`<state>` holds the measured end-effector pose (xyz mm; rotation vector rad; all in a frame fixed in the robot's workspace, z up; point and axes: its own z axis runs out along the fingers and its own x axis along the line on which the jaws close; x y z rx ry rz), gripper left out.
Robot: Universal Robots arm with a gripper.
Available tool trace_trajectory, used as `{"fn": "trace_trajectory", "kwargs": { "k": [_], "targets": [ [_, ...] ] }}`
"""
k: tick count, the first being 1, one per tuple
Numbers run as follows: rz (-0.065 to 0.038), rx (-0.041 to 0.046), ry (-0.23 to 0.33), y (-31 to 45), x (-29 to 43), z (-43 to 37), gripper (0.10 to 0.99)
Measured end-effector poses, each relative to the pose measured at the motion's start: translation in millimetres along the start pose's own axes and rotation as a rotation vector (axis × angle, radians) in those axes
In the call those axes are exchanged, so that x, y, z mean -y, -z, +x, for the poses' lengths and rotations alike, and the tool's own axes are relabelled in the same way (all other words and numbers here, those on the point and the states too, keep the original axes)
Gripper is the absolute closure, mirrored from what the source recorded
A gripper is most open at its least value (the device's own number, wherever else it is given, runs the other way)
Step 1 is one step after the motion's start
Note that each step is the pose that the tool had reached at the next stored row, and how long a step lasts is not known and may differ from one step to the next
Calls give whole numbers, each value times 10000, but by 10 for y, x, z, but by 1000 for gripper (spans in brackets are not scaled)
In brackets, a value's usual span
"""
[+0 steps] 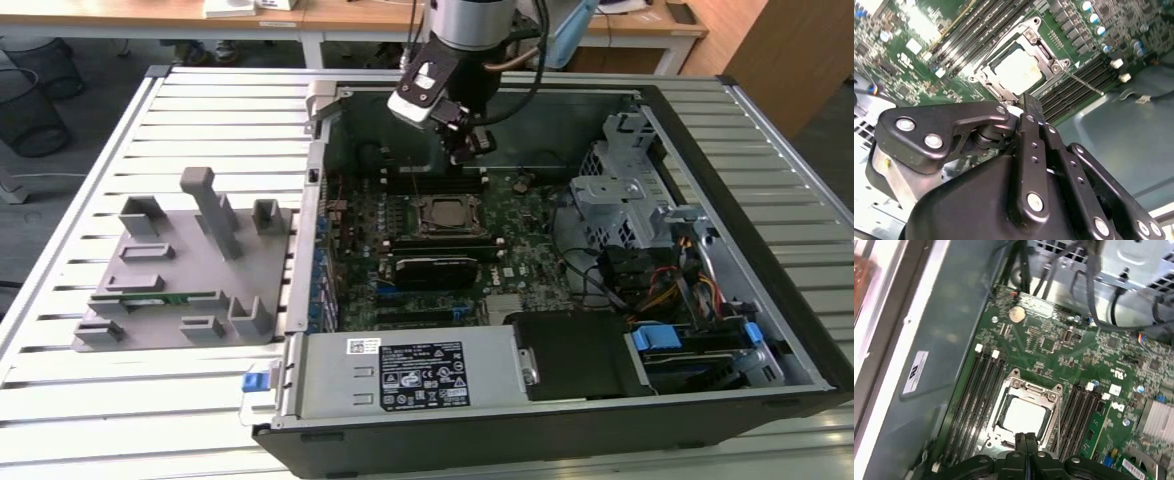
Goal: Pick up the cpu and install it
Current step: 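Install the first cpu locking lever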
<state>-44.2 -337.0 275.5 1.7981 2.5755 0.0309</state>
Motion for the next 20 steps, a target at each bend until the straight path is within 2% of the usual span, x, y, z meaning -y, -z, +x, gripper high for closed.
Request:
{"fn": "trace_trajectory", "kwargs": {
  "k": [20],
  "targets": [
    [47, -46, 3755, -24, 0, 0, 980]
  ]
}}
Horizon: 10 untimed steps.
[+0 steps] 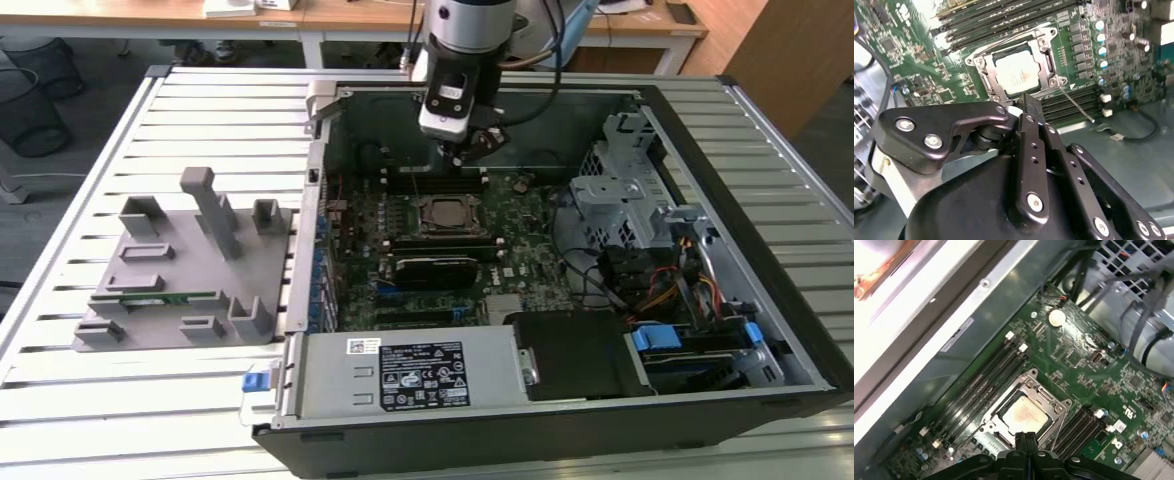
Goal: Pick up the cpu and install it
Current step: 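Install the first cpu locking lever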
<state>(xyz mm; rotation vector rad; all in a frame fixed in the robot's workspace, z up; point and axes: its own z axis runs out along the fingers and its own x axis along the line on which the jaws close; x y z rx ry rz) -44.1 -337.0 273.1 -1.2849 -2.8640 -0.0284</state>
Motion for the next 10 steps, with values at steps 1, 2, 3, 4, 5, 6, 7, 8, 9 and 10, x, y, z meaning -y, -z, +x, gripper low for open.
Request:
{"fn": "trace_trajectory", "kwargs": {
  "k": [1, 2, 3, 4, 5, 6, 7, 8, 9, 10],
  "targets": [
    [2, -3, 179, -1, 0, 0, 980],
    [5, -5, 359, -2, 0, 0, 980],
    [6, -7, 544, -3, 0, 0, 980],
    [9, -10, 723, -4, 0, 0, 980],
    [11, -12, 905, -6, 0, 0, 980],
    [13, -15, 1083, -6, 0, 0, 980],
    [16, -17, 1281, -7, 0, 0, 980],
    [17, -20, 1459, -8, 0, 0, 980],
    [19, -22, 1639, -8, 0, 0, 980],
    [21, -24, 1819, -9, 0, 0, 980]
  ]
}}
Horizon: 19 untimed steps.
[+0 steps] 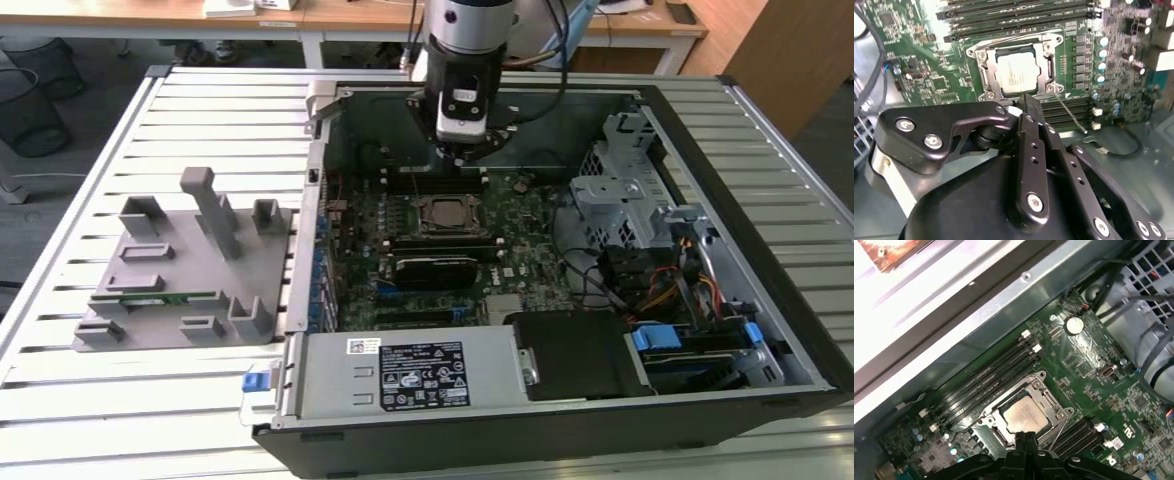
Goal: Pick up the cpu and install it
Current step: 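Install the first cpu locking lever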
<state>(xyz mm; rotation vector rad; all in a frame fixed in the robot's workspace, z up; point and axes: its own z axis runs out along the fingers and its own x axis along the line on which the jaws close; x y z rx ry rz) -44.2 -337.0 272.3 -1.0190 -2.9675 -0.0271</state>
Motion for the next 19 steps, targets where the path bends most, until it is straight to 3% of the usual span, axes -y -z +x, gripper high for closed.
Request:
{"fn": "trace_trajectory", "kwargs": {
  "k": [19],
  "targets": [
    [30, -50, 3299, -13, -1, 1, 980]
  ]
}}
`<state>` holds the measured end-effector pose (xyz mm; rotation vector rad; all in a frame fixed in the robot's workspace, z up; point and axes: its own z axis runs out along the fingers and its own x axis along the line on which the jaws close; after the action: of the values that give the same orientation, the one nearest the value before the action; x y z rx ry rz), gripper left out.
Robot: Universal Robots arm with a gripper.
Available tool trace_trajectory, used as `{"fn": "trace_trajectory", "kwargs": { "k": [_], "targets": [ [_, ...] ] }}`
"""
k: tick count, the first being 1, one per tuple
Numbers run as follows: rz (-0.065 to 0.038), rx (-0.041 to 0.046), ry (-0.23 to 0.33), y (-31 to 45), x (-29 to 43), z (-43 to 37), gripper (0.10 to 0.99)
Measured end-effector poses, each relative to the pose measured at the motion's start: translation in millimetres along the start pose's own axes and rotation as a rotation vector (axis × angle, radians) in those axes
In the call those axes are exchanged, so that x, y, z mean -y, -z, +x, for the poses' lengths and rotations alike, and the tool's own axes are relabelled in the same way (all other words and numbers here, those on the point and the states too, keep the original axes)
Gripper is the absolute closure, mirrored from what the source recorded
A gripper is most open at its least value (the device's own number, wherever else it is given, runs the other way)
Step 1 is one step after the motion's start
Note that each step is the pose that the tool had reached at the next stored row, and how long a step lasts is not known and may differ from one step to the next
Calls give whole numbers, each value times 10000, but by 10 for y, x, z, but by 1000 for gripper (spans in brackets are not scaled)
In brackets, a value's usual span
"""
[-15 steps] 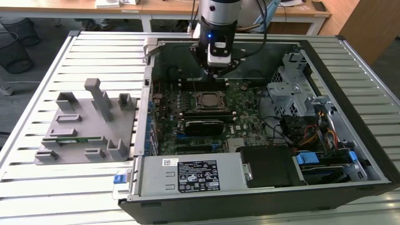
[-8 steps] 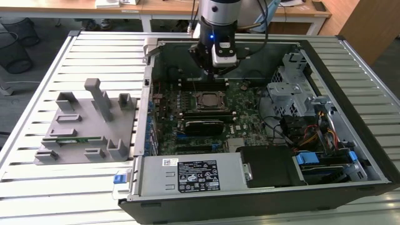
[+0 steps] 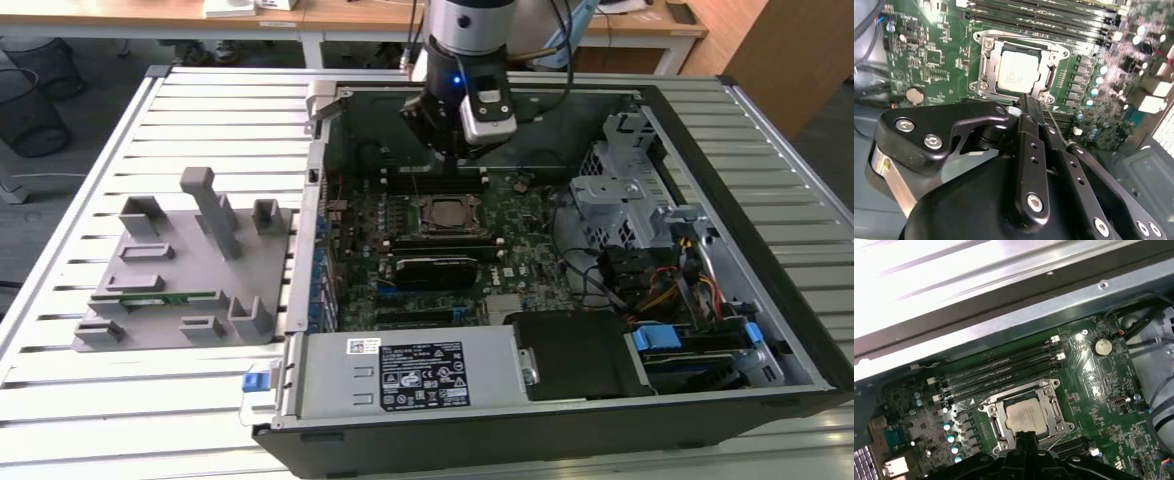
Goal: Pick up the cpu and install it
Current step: 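Install the first cpu locking lever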
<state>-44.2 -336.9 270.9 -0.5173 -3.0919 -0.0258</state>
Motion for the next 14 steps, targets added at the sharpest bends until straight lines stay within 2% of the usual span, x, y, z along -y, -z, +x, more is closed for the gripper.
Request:
{"fn": "trace_trajectory", "kwargs": {
  "k": [12, 14],
  "targets": [
    [21, -33, 2175, -18, 0, 0, 980],
    [19, -35, 2372, -21, 6, 15, 980]
  ]
}}
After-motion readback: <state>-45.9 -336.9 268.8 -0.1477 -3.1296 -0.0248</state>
